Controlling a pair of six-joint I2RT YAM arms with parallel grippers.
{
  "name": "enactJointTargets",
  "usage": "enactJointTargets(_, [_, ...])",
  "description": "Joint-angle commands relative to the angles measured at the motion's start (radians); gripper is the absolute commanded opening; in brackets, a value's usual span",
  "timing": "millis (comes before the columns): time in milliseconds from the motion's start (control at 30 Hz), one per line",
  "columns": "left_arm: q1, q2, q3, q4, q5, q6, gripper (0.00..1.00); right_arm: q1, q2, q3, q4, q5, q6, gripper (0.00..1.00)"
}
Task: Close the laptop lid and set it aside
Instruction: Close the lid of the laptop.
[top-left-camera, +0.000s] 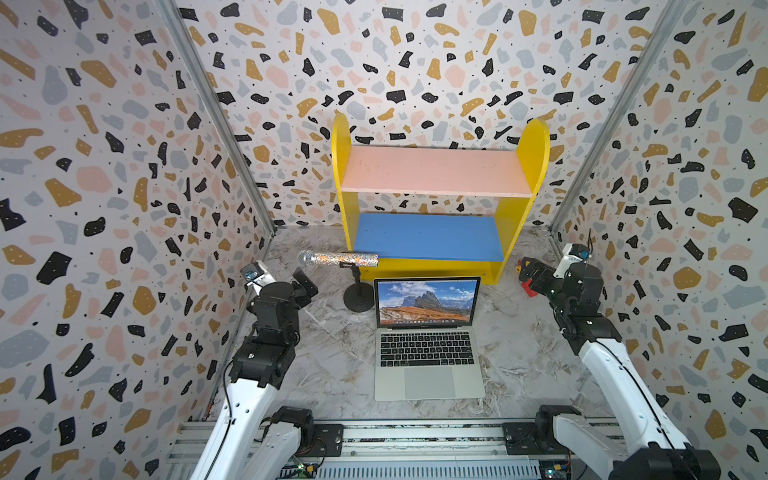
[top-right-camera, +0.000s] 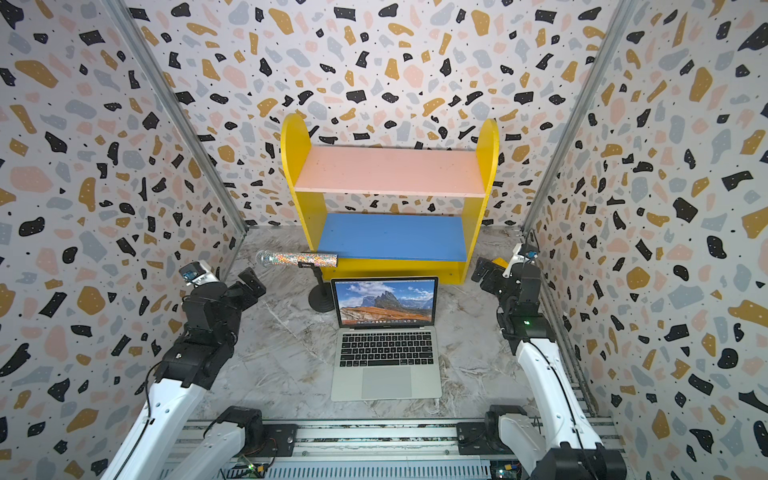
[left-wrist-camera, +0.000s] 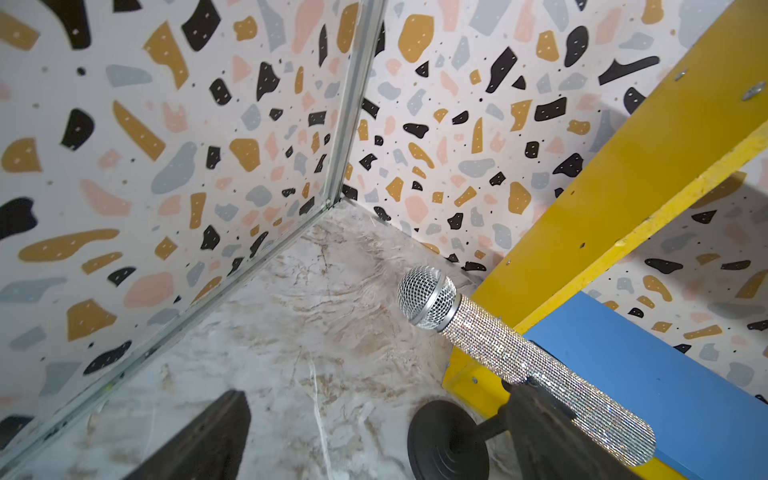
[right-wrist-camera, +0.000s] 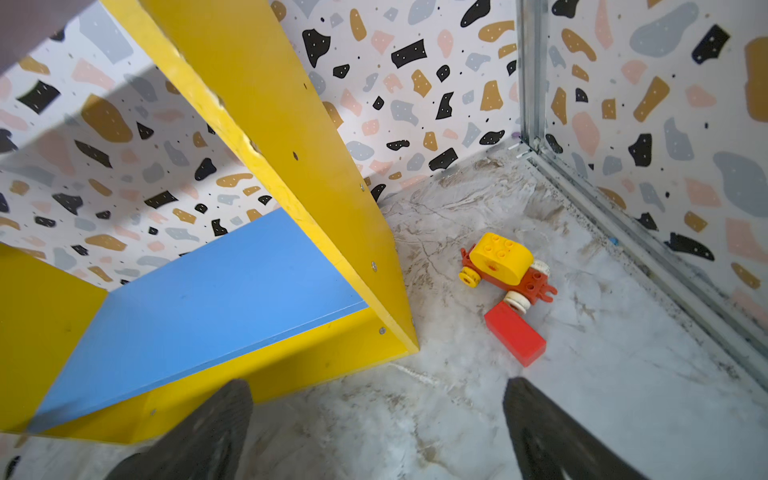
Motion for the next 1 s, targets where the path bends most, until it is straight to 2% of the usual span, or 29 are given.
enactJointTargets(0, [-0.021,-0.016,0.051,-0.219,0.02,-0.061,0.99,0.003,-0.031,0.059,-0.138,-0.161,0.075,1.0])
enactJointTargets(133, [-0.027,0.005,0.113,-0.284,0.206,-0.023,0.99,0.037,-0.017,0.102,-0.09,-0.346,0.07,1.0])
enactJointTargets(233, [-0.027,0.036,0.141,-0.321,0.344,-0.003,0.99,0.106,0.023,0.174,-0.146,-0.391,-0.028,0.99])
enactJointTargets(333, [-0.027,0.045,0.143,-0.36,0.389,0.042,1.0,0.166,0.064,0.232,-0.191,-0.417,-0.123,0.97])
enactJointTargets(500, [-0.027,0.041,0.141,-0.408,0.412,0.139,1.0,0.267,0.168,0.35,-0.277,-0.426,-0.276,0.91])
enactJointTargets(633, [-0.027,0.031,0.102,-0.384,0.471,0.152,1.0,0.366,0.282,0.466,-0.373,-0.419,-0.375,0.87])
enactJointTargets(833, [-0.026,-0.026,-0.008,-0.316,0.529,0.111,1.0,0.476,0.462,0.665,-0.526,-0.34,-0.464,0.78])
enactJointTargets(967, [-0.027,-0.042,-0.085,-0.287,0.661,0.017,1.0,0.509,0.567,0.778,-0.59,-0.321,-0.463,0.69])
